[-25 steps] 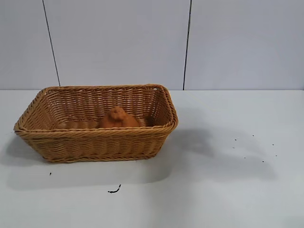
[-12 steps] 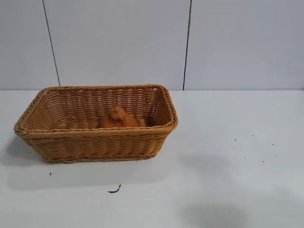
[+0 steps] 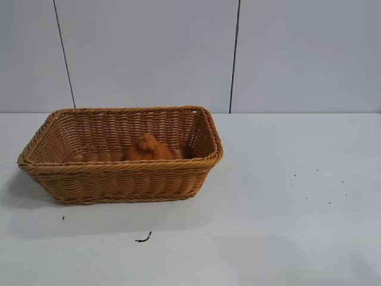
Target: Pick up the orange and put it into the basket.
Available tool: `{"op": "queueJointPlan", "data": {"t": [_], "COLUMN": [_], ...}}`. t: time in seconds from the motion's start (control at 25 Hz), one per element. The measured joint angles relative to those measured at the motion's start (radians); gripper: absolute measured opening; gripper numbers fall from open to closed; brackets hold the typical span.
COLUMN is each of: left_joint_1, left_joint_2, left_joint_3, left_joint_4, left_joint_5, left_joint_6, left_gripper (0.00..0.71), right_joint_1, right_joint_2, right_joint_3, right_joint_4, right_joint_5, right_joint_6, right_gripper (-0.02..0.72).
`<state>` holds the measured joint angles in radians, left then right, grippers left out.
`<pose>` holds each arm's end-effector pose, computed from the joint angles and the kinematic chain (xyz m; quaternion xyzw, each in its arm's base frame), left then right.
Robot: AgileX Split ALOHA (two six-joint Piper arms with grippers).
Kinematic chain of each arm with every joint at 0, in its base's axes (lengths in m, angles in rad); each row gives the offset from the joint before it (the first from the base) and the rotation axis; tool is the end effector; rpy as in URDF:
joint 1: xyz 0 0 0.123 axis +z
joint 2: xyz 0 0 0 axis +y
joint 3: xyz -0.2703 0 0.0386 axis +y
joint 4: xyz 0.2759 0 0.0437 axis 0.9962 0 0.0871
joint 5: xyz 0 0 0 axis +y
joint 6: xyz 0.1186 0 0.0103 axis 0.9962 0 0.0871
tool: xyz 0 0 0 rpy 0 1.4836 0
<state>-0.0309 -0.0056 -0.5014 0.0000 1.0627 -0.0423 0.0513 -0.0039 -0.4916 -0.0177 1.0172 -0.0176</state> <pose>0.0556 -0.0017 0.2784 -0.0049 0.8519 -0.0192 0.5233 0.0595 0.0013 0.2800 -0.0289 0.8424 0.0002 0.5381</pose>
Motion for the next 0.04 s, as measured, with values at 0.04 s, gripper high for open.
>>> {"op": "queueJointPlan", "data": {"t": [0.04], "left_joint_1": [0.0], "left_joint_2": [0.0], "left_joint_3": [0.0], "left_joint_4": [0.0], "left_joint_5": [0.0], "left_joint_6": [0.0], "left_gripper": [0.666], "right_joint_1": [0.0], "right_joint_2": [0.0], "right_joint_3": [0.0], "right_joint_4": [0.0], "right_joint_5": [0.0], "right_joint_6": [0.0], "right_gripper": [0.673]}}
